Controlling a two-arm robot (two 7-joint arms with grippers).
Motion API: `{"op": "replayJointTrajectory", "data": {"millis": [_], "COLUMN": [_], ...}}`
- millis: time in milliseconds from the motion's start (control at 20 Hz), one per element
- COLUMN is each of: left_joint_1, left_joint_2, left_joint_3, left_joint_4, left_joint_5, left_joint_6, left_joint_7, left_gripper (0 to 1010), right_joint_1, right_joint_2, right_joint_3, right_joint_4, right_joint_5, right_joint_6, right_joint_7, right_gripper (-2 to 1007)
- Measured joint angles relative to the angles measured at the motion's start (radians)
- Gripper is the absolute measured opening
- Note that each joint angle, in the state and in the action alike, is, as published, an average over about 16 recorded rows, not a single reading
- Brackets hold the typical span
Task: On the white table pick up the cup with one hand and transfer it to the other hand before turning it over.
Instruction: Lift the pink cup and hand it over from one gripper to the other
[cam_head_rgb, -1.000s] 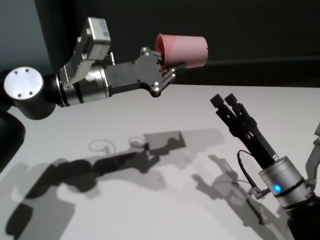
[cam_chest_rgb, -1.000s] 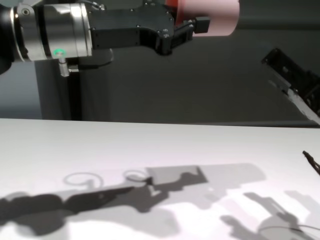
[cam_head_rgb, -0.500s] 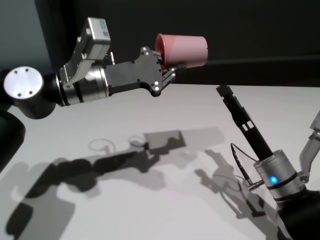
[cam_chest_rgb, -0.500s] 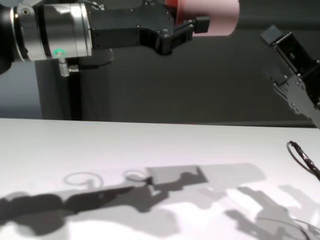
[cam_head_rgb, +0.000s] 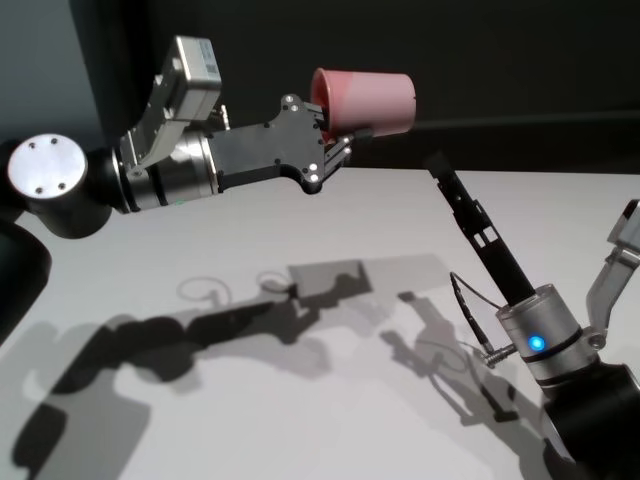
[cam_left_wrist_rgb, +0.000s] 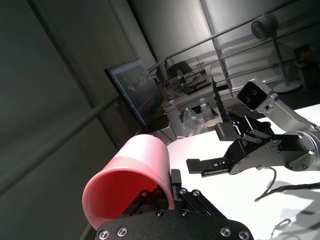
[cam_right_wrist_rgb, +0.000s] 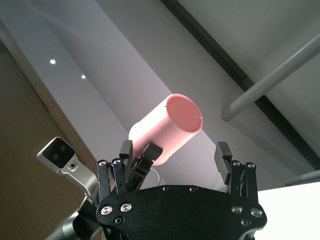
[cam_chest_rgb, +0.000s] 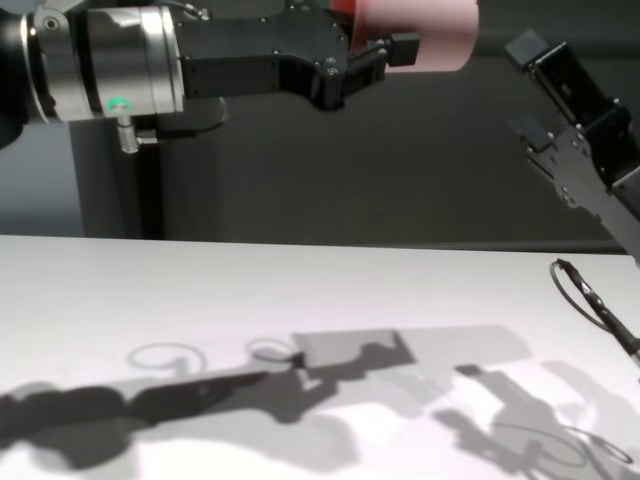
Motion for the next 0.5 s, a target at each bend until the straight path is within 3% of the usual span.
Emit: {"op": "replayJointTrajectory", "data": {"millis": [500], "left_joint_1": [0.000], "left_joint_2": [0.000], "left_joint_3": [0.000], "left_joint_4": [0.000], "left_joint_5": [0.000], "left_joint_6": [0.000], "left_joint_7": [0.000], "left_gripper": [37], "right_joint_1": [0.076], "right_joint_2": [-0.010], "right_joint_3": [-0.030], "right_joint_4": [0.085], "right_joint_5": [0.035], "right_joint_6": [0.008], "right_joint_7": [0.027], "right_gripper": [1002]}}
